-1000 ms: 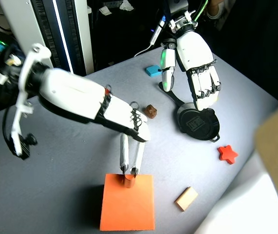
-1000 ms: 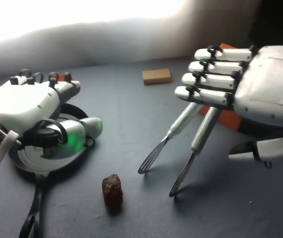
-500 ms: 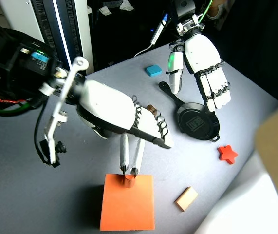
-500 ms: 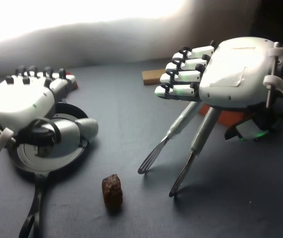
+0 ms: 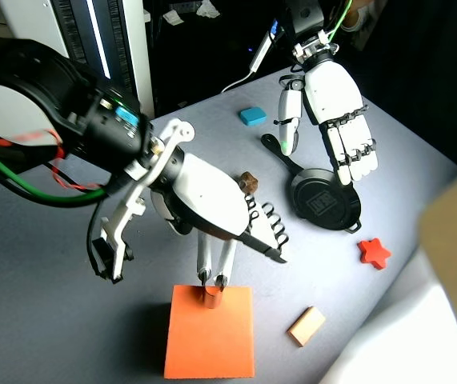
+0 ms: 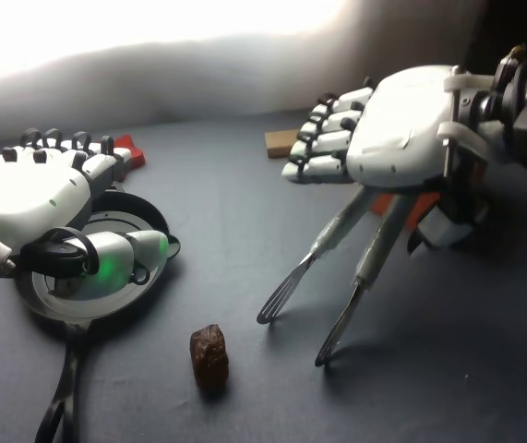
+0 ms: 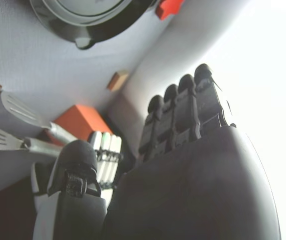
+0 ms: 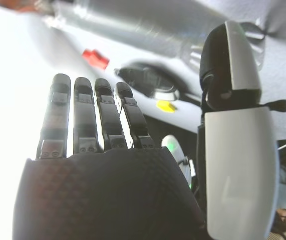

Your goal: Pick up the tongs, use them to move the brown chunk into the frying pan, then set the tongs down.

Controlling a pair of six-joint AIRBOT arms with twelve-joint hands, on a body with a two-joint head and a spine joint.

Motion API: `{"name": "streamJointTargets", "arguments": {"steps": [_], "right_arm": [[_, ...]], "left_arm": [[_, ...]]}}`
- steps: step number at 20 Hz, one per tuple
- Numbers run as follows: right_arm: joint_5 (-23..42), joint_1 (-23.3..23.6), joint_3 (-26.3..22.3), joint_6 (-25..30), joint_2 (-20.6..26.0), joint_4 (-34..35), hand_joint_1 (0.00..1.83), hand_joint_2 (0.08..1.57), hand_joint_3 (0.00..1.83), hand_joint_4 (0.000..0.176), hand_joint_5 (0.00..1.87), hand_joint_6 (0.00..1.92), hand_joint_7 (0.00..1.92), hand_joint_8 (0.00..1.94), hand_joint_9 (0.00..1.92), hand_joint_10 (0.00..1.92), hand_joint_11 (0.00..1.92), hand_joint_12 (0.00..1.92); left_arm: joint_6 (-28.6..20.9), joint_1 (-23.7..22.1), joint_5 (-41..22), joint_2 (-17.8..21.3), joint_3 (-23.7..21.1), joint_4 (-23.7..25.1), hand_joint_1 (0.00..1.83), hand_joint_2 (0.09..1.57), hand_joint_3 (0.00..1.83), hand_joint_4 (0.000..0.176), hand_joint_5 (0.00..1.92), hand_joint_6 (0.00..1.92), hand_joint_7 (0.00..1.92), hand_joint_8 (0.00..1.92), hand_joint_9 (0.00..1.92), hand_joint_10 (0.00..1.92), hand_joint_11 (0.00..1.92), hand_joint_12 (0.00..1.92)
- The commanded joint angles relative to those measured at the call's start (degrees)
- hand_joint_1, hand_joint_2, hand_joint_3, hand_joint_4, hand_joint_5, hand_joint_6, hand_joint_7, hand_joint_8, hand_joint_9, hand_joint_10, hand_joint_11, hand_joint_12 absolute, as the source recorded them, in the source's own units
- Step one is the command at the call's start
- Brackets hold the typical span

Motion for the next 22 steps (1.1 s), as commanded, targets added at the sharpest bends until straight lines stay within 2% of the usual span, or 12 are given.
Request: {"name": "streamJointTargets", "arguments": {"steps": [1, 3, 7, 8, 13, 16, 22], "right_arm": [[4.2, 0.9, 0.1, -0.1, -0.3, -0.4, 0.93, 0.94, 0.0, 0.0, 0.0, 0.0, 0.0, 0.0, 0.0, 0.0, 0.0, 0.0], [2.4, 0.8, 0.9, 1.4, -1.2, -2.9, 0.93, 0.94, 0.0, 0.0, 0.0, 0.0, 0.0, 0.0, 0.0, 0.0, 0.0, 0.0], [-0.5, 0.6, 3.1, 2.6, -3.2, -3.3, 0.97, 0.92, 0.0, 0.0, 0.0, 0.0, 0.0, 0.0, 0.0, 0.0, 0.0, 0.0], [-0.6, 0.5, 3.5, 3.1, -3.6, -3.3, 1.03, 0.92, 0.0, 0.0, 0.0, 0.0, 0.0, 0.0, 0.0, 0.0, 0.0, 0.0], [-0.9, -0.1, 4.5, 4.4, -4.9, -3.3, 0.95, 0.9, 0.0, 0.0, 0.0, 0.0, 0.0, 0.0, 0.0, 0.0, 0.0, 0.0], [-0.8, -0.8, 5.1, 4.3, -5.7, -3.9, 1.01, 0.89, 0.0, 0.0, 0.0, 0.0, 0.0, 0.0, 0.0, 0.0, 0.0, 0.0], [0.0, -2.1, 6.1, 4.3, -7.4, -5.2, 1.02, 0.9, 0.0, 0.0, 0.0, 0.0, 0.0, 0.0, 0.0, 0.0, 0.0, 0.0]], "left_arm": [[-0.1, -0.6, -3.5, 0.5, 0.2, 3.3, 0.07, 1.32, 0.0, 0.0, 0.07, 0.01, 0.05, 0.01, 0.01, 0.0, 0.01, 0.01], [-0.2, -0.4, -3.5, 0.5, 0.2, 3.3, 0.05, 1.31, 0.0, 0.0, 0.07, 0.01, 0.06, 0.01, 0.01, 0.0, 0.01, 0.01], [-1.0, -0.1, -3.4, 0.5, 0.1, 3.3, 0.07, 1.32, 0.0, 0.0, 0.11, 0.01, 0.07, 0.0, 0.04, 0.01, 0.02, 0.02], [-1.4, 0.1, -3.4, 0.5, 0.0, 3.3, 0.06, 1.32, 0.0, 0.0, 0.1, 0.01, 0.07, 0.0, 0.04, 0.01, 0.02, 0.03], [-1.7, 0.6, -3.4, 0.5, 0.2, 3.3, 0.08, 1.32, 0.0, 0.0, 0.06, 0.0, 0.05, 0.0, 0.02, 0.01, 0.01, 0.03], [-1.9, 0.5, -3.5, 0.5, 0.1, 2.9, 0.09, 1.31, 0.0, 0.0, 0.13, 0.01, 0.12, 0.01, 0.11, 0.01, 0.0, 0.27], [-1.2, 0.4, -4.1, 0.5, 0.0, 2.9, 0.1, 1.3, 0.0, 0.0, 0.14, 0.01, 0.12, 0.01, 0.1, 0.0, 0.0, 0.26]]}}
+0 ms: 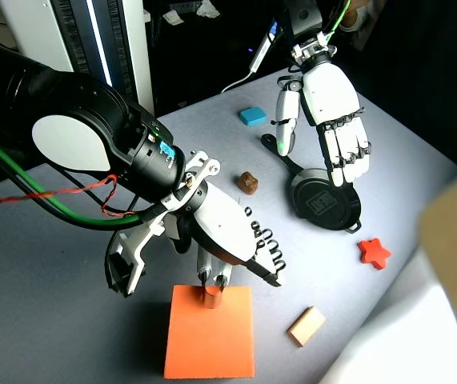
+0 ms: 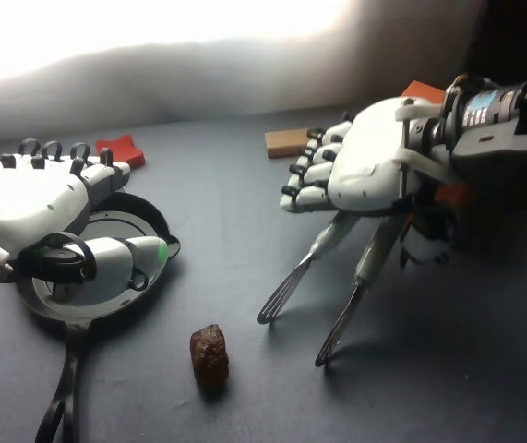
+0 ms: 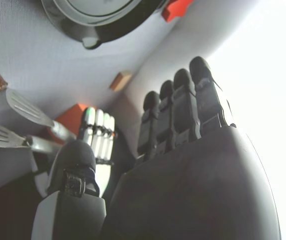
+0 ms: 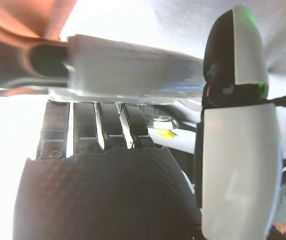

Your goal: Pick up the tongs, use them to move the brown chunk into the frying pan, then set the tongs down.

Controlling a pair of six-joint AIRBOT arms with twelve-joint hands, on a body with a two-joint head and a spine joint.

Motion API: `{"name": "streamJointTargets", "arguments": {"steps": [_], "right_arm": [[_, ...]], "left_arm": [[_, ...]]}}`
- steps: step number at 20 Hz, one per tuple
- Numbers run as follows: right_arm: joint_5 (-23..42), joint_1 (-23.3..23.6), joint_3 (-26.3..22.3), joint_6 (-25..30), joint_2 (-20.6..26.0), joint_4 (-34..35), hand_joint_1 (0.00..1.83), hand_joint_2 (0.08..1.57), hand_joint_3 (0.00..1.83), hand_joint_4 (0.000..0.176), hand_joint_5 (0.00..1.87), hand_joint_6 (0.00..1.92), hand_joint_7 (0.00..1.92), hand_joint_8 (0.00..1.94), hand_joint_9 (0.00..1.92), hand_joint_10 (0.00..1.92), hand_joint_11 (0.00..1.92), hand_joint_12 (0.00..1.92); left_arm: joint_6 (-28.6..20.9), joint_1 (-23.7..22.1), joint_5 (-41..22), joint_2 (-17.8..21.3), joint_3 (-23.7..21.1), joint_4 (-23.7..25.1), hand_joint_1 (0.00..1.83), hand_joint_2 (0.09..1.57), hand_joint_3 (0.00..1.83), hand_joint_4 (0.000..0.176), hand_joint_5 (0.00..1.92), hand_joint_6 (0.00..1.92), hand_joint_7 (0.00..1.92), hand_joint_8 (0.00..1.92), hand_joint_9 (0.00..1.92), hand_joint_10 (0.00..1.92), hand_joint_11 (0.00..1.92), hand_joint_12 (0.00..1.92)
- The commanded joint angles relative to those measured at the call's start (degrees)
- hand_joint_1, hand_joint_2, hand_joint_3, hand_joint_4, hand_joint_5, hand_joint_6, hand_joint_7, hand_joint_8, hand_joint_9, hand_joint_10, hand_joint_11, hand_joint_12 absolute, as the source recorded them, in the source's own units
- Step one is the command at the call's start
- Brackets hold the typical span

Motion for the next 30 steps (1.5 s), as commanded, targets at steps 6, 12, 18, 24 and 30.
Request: {"name": "streamJointTargets", "arguments": {"steps": [6, 12, 18, 24, 30], "right_arm": [[5.7, -1.1, 1.8, -0.3, -0.6, -1.7, 1.01, 0.9, 0.0, 0.0, 0.0, 0.0, 0.0, 0.0, 0.0, 0.0, 0.0, 0.0], [5.9, -1.6, 2.6, -0.6, -0.6, -1.7, 0.95, 0.92, 0.0, 0.0, 0.0, 0.0, 0.0, 0.0, 0.0, 0.0, 0.0, 0.0], [5.7, -2.1, 2.7, -0.7, -0.6, -1.7, 0.93, 1.0, 0.01, 0.0, 0.28, 0.06, 0.35, 0.03, 0.32, 0.07, 0.0, 0.97], [5.7, -2.0, 2.7, -0.7, -0.6, -1.7, 0.99, 1.06, 0.02, 0.0, 0.65, 0.19, 0.74, 0.08, 0.67, 0.23, 0.05, 1.51], [5.3, -0.6, 2.4, 0.0, -0.2, -1.7, 1.05, 1.09, 0.0, 0.0, 0.79, 0.33, 0.94, 0.07, 0.67, 0.63, 0.22, 1.55]], "left_arm": [[0.2, -0.4, -4.3, 0.5, 0.2, 3.2, 0.1, 1.31, 0.0, 0.0, 0.14, 0.01, 0.14, 0.01, 0.12, 0.01, 0.0, 0.28], [0.2, -0.2, -4.4, 0.5, 0.2, 3.2, 0.04, 1.32, 0.0, 0.0, 0.16, 0.0, 0.13, 0.0, 0.11, 0.0, 0.0, 0.3], [0.2, 0.0, -4.4, 0.5, 0.2, 3.2, 0.0, 1.32, 0.0, 0.0, 0.14, 0.0, 0.12, 0.0, 0.11, 0.0, 0.0, 0.27], [0.2, 0.2, -4.4, 0.5, 0.3, 3.2, 0.0, 1.32, 0.0, 0.0, 0.15, 0.0, 0.11, 0.0, 0.1, 0.0, 0.0, 0.29], [-0.1, 0.7, -4.4, 0.5, 0.6, 3.2, 0.0, 1.32, 0.0, 0.0, 0.17, 0.0, 0.14, 0.0, 0.13, 0.0, 0.0, 0.35]]}}
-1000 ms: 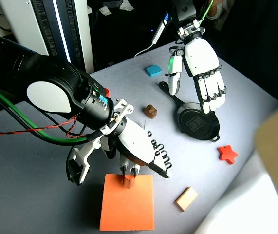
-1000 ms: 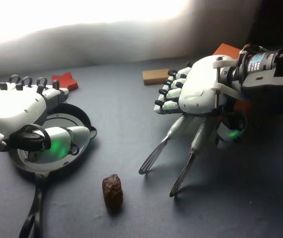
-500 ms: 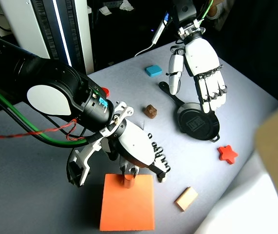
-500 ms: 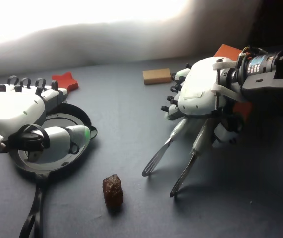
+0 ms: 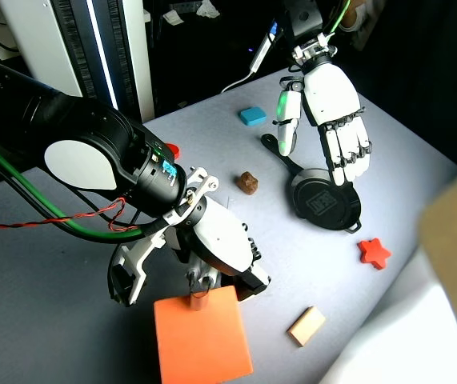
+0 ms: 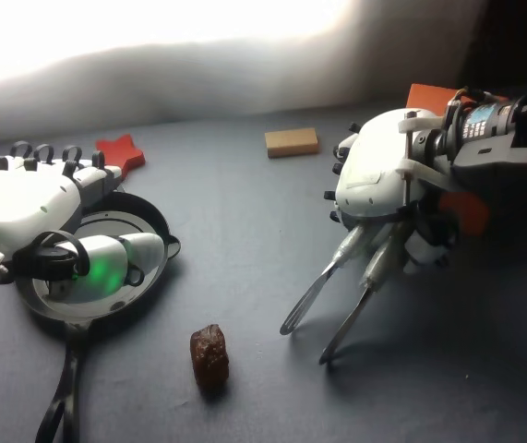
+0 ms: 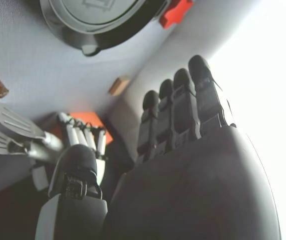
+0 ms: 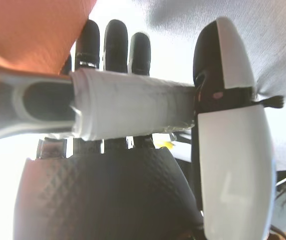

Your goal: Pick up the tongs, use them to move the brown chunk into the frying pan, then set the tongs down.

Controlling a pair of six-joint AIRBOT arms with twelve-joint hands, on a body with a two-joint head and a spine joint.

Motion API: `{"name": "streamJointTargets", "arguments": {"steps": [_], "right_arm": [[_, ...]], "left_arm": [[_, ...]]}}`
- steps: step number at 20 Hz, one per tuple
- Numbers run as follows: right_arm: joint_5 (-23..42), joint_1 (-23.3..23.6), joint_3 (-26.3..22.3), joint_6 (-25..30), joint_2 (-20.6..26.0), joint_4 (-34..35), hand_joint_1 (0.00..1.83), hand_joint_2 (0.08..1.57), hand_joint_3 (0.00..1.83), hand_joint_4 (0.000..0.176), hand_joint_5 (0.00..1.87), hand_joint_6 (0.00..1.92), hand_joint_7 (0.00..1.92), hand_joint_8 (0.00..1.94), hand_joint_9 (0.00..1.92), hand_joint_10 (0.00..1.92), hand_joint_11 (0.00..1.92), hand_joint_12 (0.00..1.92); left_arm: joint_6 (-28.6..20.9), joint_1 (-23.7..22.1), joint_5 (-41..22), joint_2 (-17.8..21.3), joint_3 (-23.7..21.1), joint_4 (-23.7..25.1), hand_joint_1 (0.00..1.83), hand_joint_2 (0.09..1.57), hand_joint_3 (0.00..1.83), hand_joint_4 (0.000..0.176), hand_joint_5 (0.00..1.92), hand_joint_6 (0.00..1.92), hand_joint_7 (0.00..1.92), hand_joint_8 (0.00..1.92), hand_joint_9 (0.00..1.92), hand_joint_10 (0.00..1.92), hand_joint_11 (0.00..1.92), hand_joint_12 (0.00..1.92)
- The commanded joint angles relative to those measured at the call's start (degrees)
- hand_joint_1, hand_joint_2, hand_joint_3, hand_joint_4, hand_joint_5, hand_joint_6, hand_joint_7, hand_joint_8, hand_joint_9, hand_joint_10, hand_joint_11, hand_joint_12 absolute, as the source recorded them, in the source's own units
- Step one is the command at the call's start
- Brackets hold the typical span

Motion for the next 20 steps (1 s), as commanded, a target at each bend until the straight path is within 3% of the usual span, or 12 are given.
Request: {"name": "streamJointTargets", "arguments": {"steps": [1, 5, 7, 9, 10, 11, 13, 17, 20], "right_arm": [[4.5, 1.3, -0.3, 0.0, 0.7, -1.0, 1.05, 1.09, 0.0, 0.0, 0.79, 0.33, 0.96, 0.07, 0.69, 0.62, 0.26, 1.53], [4.3, 3.1, -2.9, 0.1, 2.2, -1.0, 1.06, 1.1, 0.01, 0.0, 0.77, 0.31, 0.95, 0.03, 0.7, 0.54, 0.31, 1.48], [3.7, 4.3, -4.5, 0.6, 3.2, -1.0, 1.05, 1.12, 0.01, 0.0, 0.76, 0.3, 0.92, 0.02, 0.67, 0.54, 0.25, 1.51], [2.7, 5.4, -5.4, 2.9, 3.9, -1.0, 1.04, 1.12, 0.01, 0.0, 0.75, 0.29, 0.91, 0.01, 0.66, 0.54, 0.22, 1.51], [1.8, 5.9, -5.8, 5.2, 4.4, -1.1, 1.05, 1.12, 0.01, 0.0, 0.75, 0.29, 0.92, 0.01, 0.66, 0.54, 0.22, 1.51], [0.8, 6.2, -6.8, 11.3, 4.8, -5.0, 1.05, 1.11, 0.01, 0.0, 0.76, 0.29, 0.92, 0.02, 0.66, 0.54, 0.24, 1.52], [-1.8, 6.2, -10.4, 26.2, 6.1, -20.0, 1.08, 1.12, 0.01, 0.0, 0.73, 0.29, 0.93, 0.02, 0.65, 0.56, 0.24, 1.55], [-8.8, 6.6, -17.2, 49.7, 8.4, -38.4, 1.07, 1.12, 0.0, 0.0, 0.73, 0.33, 0.93, 0.01, 0.62, 0.63, 0.22, 1.59], [-16.3, 6.6, -22.3, 60.0, 9.1, -48.3, 1.09, 1.11, 0.0, 0.0, 0.66, 0.44, 0.93, 0.01, 0.63, 0.64, 0.25, 1.56]], "left_arm": [[-0.1, -0.3, -3.5, 0.5, 0.3, 3.0, 0.0, 1.32, 0.0, 0.0, 0.16, 0.0, 0.12, 0.0, 0.12, 0.0, 0.0, 0.32], [-0.3, -0.2, -3.5, 0.5, 0.2, 3.0, 0.0, 1.31, 0.0, 0.0, 0.17, 0.01, 0.13, 0.0, 0.1, 0.0, 0.0, 0.3], [-0.4, -0.1, -3.5, 0.5, 0.1, 3.0, 0.02, 1.32, 0.0, 0.0, 0.2, 0.0, 0.17, 0.0, 0.15, 0.01, 0.0, 0.44], [-0.4, -0.1, -3.5, 0.5, 0.1, 3.0, 0.02, 1.31, 0.0, 0.0, 0.11, 0.0, 0.11, 0.0, 0.08, 0.0, 0.0, 0.17], [-0.4, 0.0, -3.5, 0.5, 0.1, 3.0, 0.07, 1.32, 0.0, 0.0, 0.06, 0.0, 0.07, 0.0, 0.03, 0.0, 0.0, 0.13], [-0.4, 0.0, -3.5, 0.5, 0.1, 3.0, 0.08, 1.32, 0.0, 0.008, 0.05, 0.0, 0.07, 0.0, 0.03, 0.0, 0.0, 0.17], [-0.4, 0.1, -3.5, 0.5, 0.2, 3.0, 0.04, 1.33, 0.0, 0.024, 0.03, 0.0, 0.07, 0.0, 0.04, 0.01, 0.0, 0.25], [-0.4, 0.1, -3.5, 0.5, 0.3, 3.0, 0.05, 1.32, 0.0, 0.014, 0.06, 0.0, 0.09, 0.0, 0.07, 0.0, 0.0, 0.28], [-0.4, 0.2, -3.5, 0.5, 0.3, 3.0, 0.0, 1.32, 0.0, 0.024, 0.07, 0.0, 0.09, 0.0, 0.07, 0.0, 0.0, 0.34]]}}
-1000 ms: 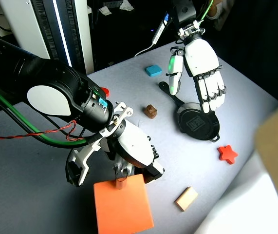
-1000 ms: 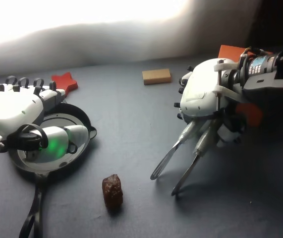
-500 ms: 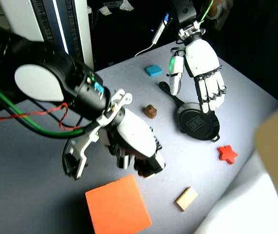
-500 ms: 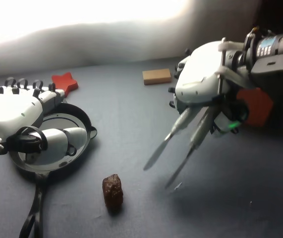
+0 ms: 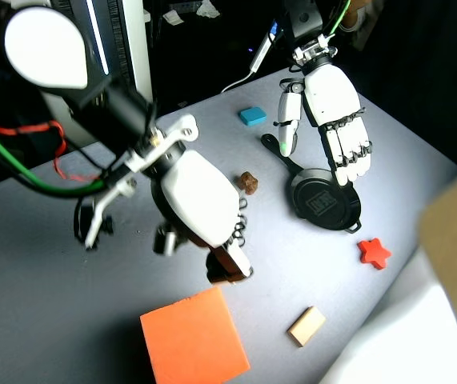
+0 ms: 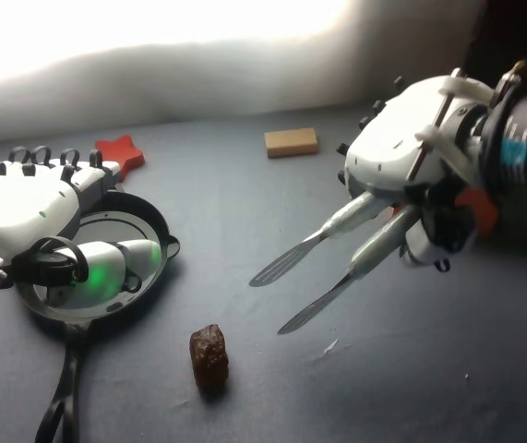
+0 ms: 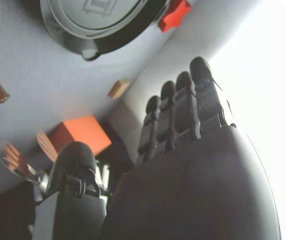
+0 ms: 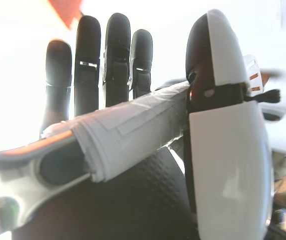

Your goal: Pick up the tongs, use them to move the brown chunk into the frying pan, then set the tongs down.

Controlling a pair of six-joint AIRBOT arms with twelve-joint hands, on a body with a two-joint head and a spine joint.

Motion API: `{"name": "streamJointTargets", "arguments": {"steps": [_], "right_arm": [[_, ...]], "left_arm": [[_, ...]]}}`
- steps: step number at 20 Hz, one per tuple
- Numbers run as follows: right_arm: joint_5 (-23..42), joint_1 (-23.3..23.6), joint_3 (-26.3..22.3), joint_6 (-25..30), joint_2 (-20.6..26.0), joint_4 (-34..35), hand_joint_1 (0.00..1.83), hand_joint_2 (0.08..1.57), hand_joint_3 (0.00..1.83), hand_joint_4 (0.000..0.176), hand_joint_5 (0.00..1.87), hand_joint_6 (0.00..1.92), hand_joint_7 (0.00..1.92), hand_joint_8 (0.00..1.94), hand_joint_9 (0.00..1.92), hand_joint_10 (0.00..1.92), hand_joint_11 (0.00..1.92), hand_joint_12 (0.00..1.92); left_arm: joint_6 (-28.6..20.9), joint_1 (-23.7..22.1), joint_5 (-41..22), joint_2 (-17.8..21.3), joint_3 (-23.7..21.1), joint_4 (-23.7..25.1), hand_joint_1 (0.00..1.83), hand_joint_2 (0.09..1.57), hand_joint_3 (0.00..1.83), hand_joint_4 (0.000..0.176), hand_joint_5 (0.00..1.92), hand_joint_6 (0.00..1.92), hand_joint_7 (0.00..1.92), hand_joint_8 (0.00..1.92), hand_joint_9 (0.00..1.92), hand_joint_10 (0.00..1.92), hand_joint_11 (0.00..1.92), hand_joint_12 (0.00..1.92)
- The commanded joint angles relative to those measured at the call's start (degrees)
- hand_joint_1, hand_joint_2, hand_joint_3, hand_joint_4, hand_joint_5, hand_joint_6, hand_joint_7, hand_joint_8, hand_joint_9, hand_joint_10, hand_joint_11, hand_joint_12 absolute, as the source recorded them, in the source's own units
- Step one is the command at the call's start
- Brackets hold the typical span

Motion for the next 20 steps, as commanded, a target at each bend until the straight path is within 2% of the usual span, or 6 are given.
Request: {"name": "streamJointTargets", "arguments": {"steps": [1, 3, 7, 10, 17, 20], "right_arm": [[-2.3, 0.5, -1.4, 1.3, 0.3, -5.4, 1.08, 1.11, 0.0, 0.0, 0.65, 0.46, 0.93, 0.01, 0.62, 0.65, 0.25, 1.57], [-5.0, 0.4, -3.3, 4.2, 0.2, -6.5, 1.08, 1.12, 0.0, 0.0, 0.63, 0.48, 0.91, 0.0, 0.61, 0.65, 0.22, 1.58], [-9.9, 0.6, -4.9, 12.8, -1.1, -7.0, 1.07, 1.13, 0.01, 0.0, 0.59, 0.51, 0.89, 0.0, 0.56, 0.68, 0.16, 1.62], [-12.1, 0.1, -4.9, 17.5, -2.8, -11.0, 1.07, 1.13, 0.0, 0.0, 0.58, 0.52, 0.88, 0.0, 0.55, 0.69, 0.15, 1.61], [-12.6, -1.7, -3.1, 18.6, -6.9, -11.5, 1.05, 1.14, 0.0, 0.0, 0.59, 0.5, 0.87, 0.0, 0.55, 0.66, 0.16, 1.59], [-12.1, -1.5, -1.5, 19.3, -8.5, -11.5, 1.06, 1.13, 0.0, 0.0, 0.61, 0.49, 0.88, 0.01, 0.55, 0.65, 0.17, 1.59]], "left_arm": [[-0.1, -0.2, -3.6, 0.5, 0.3, 3.3, 0.0, 1.32, 0.0, 0.023, 0.07, 0.01, 0.1, 0.01, 0.07, 0.01, 0.0, 0.34], [-0.1, -0.1, -3.6, 0.5, 0.3, 3.3, 0.0, 1.32, 0.0, 0.012, 0.09, 0.01, 0.1, 0.0, 0.07, 0.0, 0.0, 0.32], [-0.1, -0.1, -3.6, 0.5, 0.4, 3.3, 0.0, 1.33, 0.0, 0.016, 0.08, 0.0, 0.11, 0.0, 0.07, 0.0, 0.0, 0.26], [-0.2, -0.1, -3.6, 0.5, 0.6, 3.3, 0.01, 1.32, 0.0, 0.014, 0.08, 0.0, 0.11, 0.0, 0.07, 0.0, 0.0, 0.26], [-0.2, 1.1, -3.6, 0.4, 3.2, 2.6, 0.0, 1.32, 0.0, 0.019, 0.07, 0.0, 0.1, 0.0, 0.07, 0.0, 0.0, 0.26], [-0.2, 2.0, -3.6, 0.4, 5.1, 2.6, 0.0, 1.32, 0.0, 0.012, 0.1, 0.01, 0.12, 0.0, 0.08, 0.0, 0.0, 0.26]]}}
